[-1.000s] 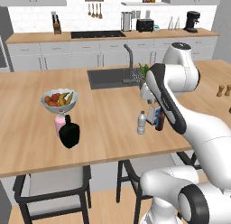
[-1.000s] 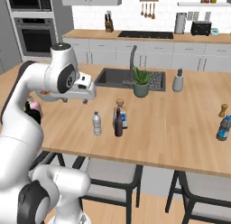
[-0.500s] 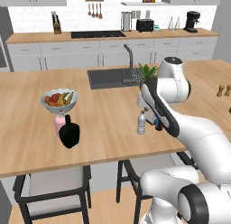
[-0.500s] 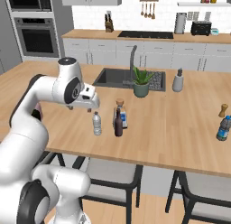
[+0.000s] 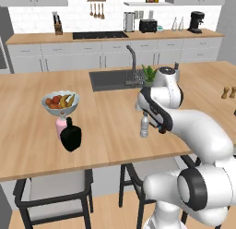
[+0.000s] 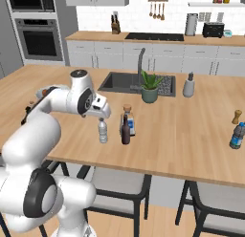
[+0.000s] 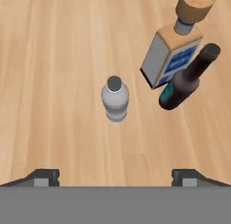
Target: Move the plastic bottles in the middle to the plastics group, and the glass bottles in the middle to the glass group.
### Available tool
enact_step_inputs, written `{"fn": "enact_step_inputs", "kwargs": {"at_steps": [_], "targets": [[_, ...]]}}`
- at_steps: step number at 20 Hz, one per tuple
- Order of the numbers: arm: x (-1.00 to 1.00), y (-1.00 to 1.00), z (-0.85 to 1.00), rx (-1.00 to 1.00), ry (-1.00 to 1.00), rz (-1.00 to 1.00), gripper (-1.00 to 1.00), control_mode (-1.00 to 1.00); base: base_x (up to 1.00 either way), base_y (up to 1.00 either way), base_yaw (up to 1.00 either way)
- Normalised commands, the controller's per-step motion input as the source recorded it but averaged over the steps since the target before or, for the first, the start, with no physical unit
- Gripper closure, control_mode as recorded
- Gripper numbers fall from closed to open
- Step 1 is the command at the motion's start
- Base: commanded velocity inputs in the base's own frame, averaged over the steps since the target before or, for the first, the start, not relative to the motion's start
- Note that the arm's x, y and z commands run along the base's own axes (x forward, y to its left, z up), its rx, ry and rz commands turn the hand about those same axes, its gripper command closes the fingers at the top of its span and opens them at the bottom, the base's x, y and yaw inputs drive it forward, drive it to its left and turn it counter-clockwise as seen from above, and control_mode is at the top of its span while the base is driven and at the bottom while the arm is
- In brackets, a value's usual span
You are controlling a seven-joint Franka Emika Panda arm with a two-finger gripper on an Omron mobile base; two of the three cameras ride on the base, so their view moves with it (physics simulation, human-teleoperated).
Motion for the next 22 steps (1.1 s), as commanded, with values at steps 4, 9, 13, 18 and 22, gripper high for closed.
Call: {"fn": "enact_step_inputs", "kwargs": {"at_steps": [4, 9, 13, 18, 22], "targets": [[0.37, -0.03, -0.31, 0.00, 0.00, -0.01, -1.00, -1.00, 0.00, 0.00, 0.00], [0.11, -0.19, -0.32, 0.00, 0.00, 0.00, -1.00, -1.00, 0.00, 0.00, 0.00], [0.36, -0.02, -0.26, 0.00, 0.00, 0.00, -1.00, -1.00, 0.00, 0.00, 0.00], [0.36, 0.05, -0.21, 0.00, 0.00, 0.00, -1.00, -1.00, 0.00, 0.00, 0.00], [0.38, 0.02, -0.20, 0.00, 0.00, 0.00, -1.00, -1.00, 0.00, 0.00, 0.00]]}}
